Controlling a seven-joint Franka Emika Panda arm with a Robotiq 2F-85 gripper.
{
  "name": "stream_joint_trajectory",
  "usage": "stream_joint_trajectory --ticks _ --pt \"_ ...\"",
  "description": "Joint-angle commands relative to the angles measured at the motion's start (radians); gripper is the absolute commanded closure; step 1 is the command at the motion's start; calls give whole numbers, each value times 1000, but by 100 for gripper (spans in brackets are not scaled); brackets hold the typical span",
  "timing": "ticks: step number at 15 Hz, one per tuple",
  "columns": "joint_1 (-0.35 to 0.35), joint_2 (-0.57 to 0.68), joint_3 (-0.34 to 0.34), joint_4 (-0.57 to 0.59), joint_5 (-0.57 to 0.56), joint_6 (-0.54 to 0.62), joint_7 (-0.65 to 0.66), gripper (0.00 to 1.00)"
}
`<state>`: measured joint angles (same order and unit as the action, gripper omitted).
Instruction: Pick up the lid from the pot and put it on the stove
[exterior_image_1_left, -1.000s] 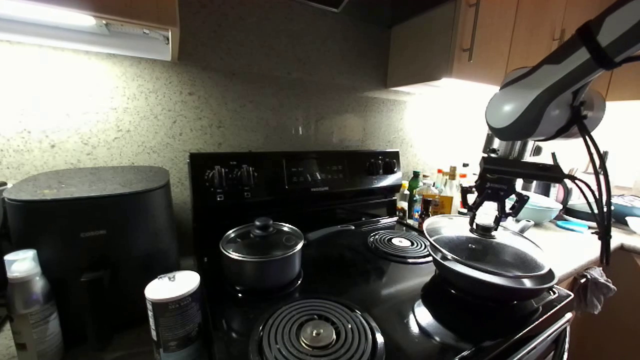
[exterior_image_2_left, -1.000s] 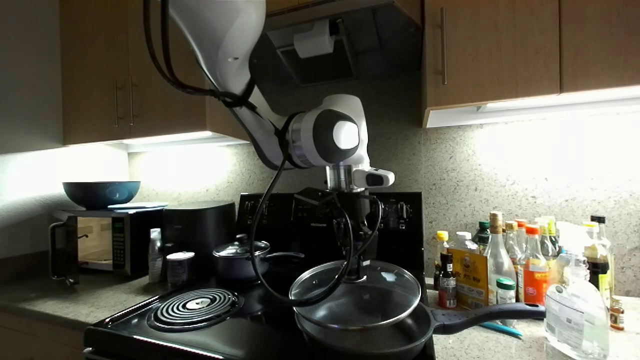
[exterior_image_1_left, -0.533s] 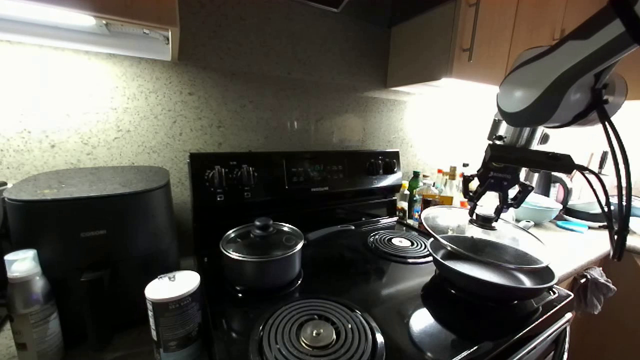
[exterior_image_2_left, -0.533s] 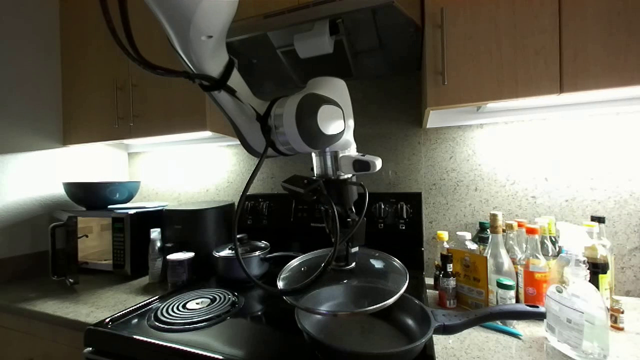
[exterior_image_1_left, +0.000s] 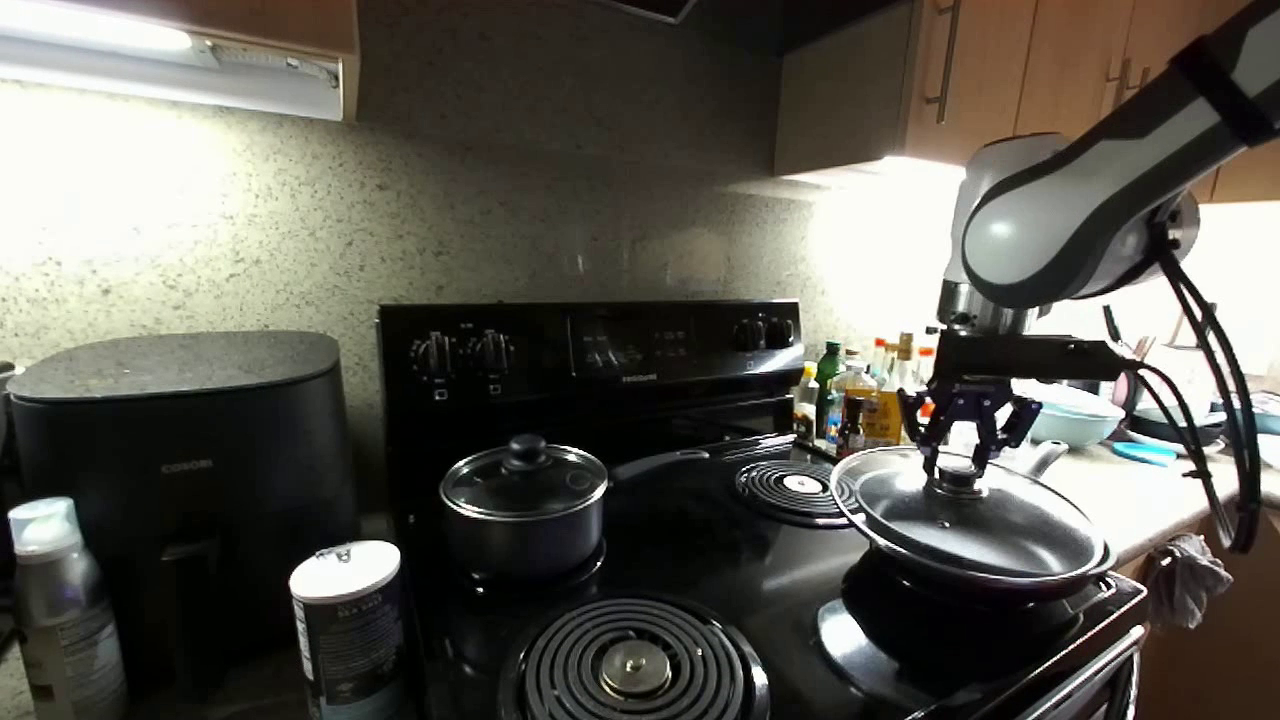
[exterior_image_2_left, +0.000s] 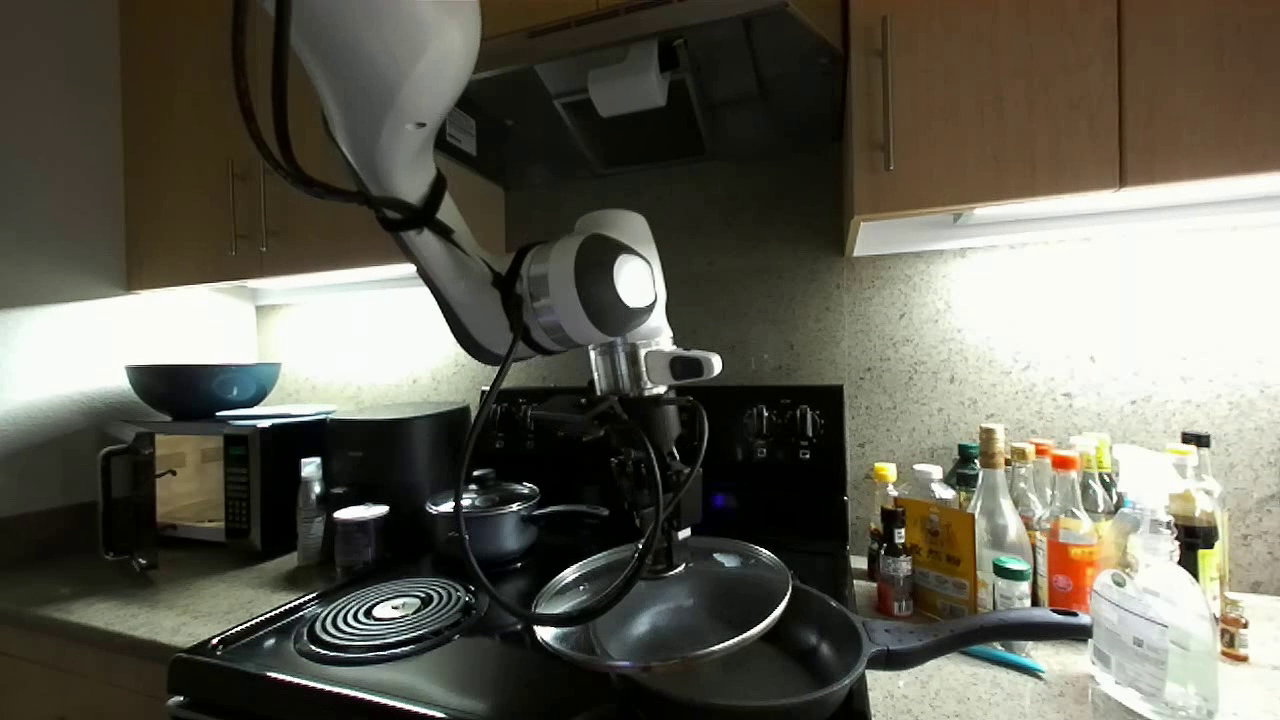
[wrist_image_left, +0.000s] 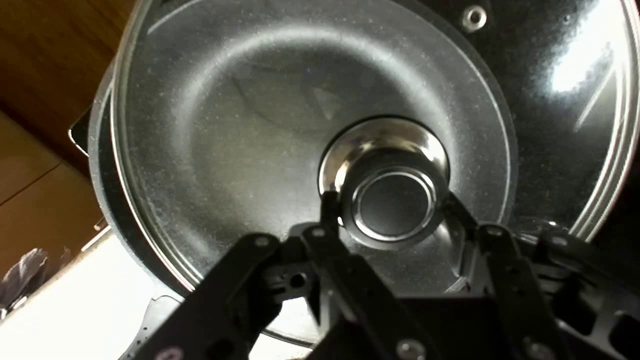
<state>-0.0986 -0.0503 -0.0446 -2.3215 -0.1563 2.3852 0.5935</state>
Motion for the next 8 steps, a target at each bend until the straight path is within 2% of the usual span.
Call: stream_joint_trajectory --ticks 1,7,8 --pt "29 8 32 3 -143 -8 109 76" --pt "71 15 41 -7 -257 4 182 76" --pt "71 39 37 1 -215 -2 151 51"
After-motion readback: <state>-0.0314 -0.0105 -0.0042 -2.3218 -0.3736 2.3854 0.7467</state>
